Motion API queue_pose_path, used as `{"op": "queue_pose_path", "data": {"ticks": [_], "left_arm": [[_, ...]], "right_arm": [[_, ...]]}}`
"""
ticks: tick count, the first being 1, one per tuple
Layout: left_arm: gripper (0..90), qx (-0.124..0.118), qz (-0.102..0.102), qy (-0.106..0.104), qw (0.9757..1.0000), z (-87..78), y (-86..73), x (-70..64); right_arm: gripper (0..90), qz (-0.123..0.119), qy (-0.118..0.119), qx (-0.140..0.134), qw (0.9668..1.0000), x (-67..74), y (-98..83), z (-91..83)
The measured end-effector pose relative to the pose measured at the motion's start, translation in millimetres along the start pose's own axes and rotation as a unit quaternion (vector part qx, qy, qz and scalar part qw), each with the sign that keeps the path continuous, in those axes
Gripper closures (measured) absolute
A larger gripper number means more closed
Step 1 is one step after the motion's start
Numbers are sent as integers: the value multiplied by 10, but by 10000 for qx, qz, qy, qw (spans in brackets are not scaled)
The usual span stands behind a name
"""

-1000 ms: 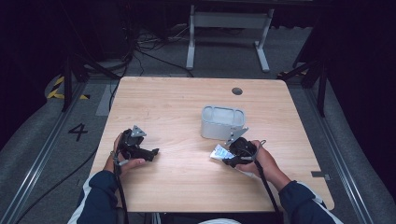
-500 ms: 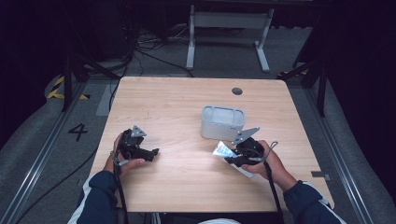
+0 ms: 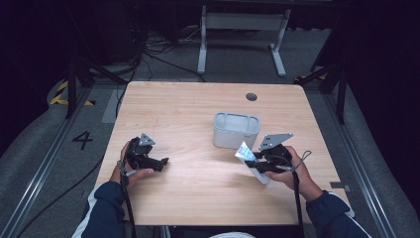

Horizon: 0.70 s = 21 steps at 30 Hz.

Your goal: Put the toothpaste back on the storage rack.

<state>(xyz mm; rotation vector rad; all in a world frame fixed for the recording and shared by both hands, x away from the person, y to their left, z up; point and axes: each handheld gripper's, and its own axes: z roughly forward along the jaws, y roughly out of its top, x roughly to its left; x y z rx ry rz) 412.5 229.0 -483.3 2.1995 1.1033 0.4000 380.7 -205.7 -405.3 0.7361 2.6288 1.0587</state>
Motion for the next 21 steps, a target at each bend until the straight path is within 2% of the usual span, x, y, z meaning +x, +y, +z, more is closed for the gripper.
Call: {"op": "queue_pose_path", "data": {"ticks": [4, 6, 12, 21], "left_arm": [[2, 2, 2, 0, 10000, 0, 0, 0], [1, -1, -1, 0, 10000, 0, 0, 0], [1, -1, -1, 1, 10000, 0, 0, 0], [1, 0, 1, -1, 10000, 0, 0, 0]], "right_arm": [[647, 30, -39, -273, 9996, -7, 11, -123], [648, 27, 49, -388, 9992, -2, 23, -189], [648, 13, 3, -711, 9975, 37, 69, -372], [649, -38, -2, -954, 9954, 77, 120, -506]]}}
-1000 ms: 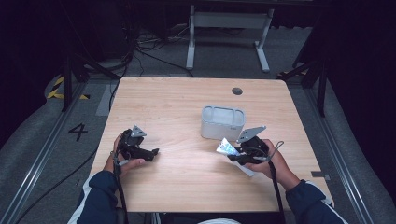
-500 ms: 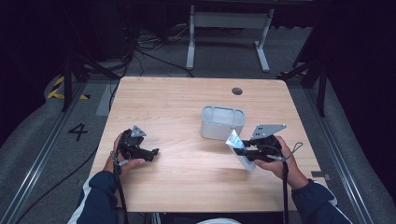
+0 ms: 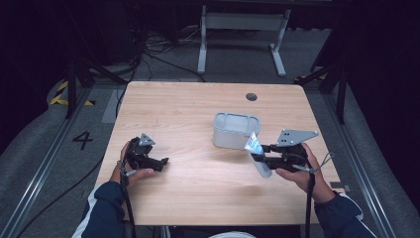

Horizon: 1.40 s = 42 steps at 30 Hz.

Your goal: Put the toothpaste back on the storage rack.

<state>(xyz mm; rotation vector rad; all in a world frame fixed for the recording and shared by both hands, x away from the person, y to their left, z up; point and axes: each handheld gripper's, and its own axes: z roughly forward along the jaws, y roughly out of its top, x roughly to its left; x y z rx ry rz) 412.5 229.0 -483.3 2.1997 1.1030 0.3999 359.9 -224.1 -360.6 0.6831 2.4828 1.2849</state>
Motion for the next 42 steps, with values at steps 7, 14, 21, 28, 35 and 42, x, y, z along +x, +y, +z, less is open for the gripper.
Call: {"op": "queue_pose_path", "data": {"ticks": [7, 14, 21, 28, 35, 42], "left_arm": [[2, 0, -3, -1, 10000, 0, 0, 0], [1, -2, -2, 1, 10000, 0, 0, 0], [2, -2, -2, 1, 10000, 0, 0, 0], [1, 1, 2, 1, 10000, 0, 0, 0], [2, 2, 2, 1, 10000, 0, 0, 0], [1, -4, 31, 8, 10000, -1, 1, 4]], "right_arm": [[650, -24, -62, -158, 9999, 4, 40, -21], [650, -114, -123, -337, 9993, -36, 84, 7], [646, -143, -74, -460, 9988, -57, 156, -18], [645, -128, -191, -555, 9982, -125, 238, -62], [644, -159, -213, -591, 9979, -185, 327, -49], [643, -274, -234, -632, 9974, -187, 484, -57]]}}
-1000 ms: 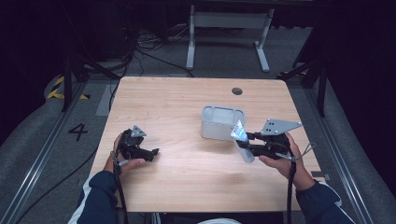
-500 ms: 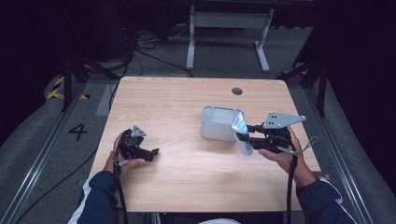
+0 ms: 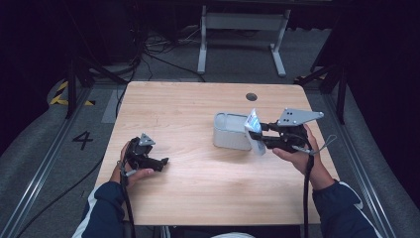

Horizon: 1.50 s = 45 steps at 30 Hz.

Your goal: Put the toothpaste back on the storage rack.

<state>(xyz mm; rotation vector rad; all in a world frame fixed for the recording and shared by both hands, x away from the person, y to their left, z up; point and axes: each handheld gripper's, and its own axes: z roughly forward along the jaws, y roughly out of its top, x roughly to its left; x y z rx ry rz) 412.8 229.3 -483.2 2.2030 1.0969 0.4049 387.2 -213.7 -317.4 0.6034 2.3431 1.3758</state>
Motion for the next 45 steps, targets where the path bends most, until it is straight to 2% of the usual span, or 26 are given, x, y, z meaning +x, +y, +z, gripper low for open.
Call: {"op": "queue_pose_path", "data": {"ticks": [19, 21, 37, 45], "left_arm": [[2, 2, -41, -3, 10000, 0, -2, -5], [1, 3, -40, -4, 10000, 0, -2, -5], [1, 5, -29, 0, 10000, -3, -7, -9], [2, 9, -25, -1, 10000, -4, -7, -8]], "right_arm": [[643, -41, -59, -44, 10000, -134, 329, 239], [643, -116, -149, -3, 9998, -135, 363, 273], [642, 88, -326, 65, 9994, -324, 412, 452], [641, 82, -412, 17, 9991, -390, 454, 554]]}}
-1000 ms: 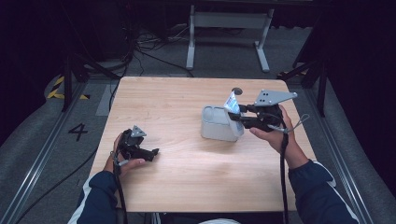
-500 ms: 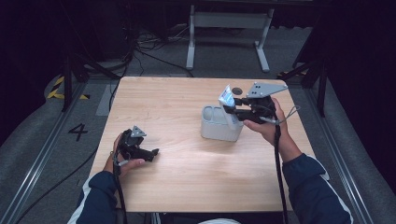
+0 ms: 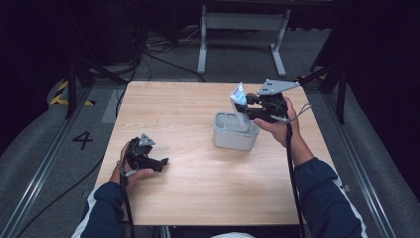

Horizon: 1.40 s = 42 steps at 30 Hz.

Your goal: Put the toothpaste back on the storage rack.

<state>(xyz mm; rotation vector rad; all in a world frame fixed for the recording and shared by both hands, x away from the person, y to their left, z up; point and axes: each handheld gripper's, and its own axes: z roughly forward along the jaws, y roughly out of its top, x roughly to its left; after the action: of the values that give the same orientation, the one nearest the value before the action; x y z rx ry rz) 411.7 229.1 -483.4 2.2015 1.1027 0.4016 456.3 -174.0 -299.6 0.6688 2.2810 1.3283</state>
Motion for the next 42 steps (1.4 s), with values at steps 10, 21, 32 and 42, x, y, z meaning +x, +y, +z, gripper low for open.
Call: {"op": "queue_pose_path", "data": {"ticks": [10, 21, 32, 42], "left_arm": [[2, -1, -3, -1, 10000, 0, 0, 0], [1, 0, -1, -1, 10000, 0, 0, 0], [1, 1, -1, -3, 10000, 0, 0, 0], [2, 0, -3, -1, 10000, 0, 0, 0]], "right_arm": [[639, 57, 48, 41, 10000, -32, -13, 146], [638, 105, -55, 71, 9999, -33, -71, 250], [634, 137, -87, 180, 9997, -59, -154, 297], [632, 160, -61, 271, 9995, -93, -288, 311]]}}
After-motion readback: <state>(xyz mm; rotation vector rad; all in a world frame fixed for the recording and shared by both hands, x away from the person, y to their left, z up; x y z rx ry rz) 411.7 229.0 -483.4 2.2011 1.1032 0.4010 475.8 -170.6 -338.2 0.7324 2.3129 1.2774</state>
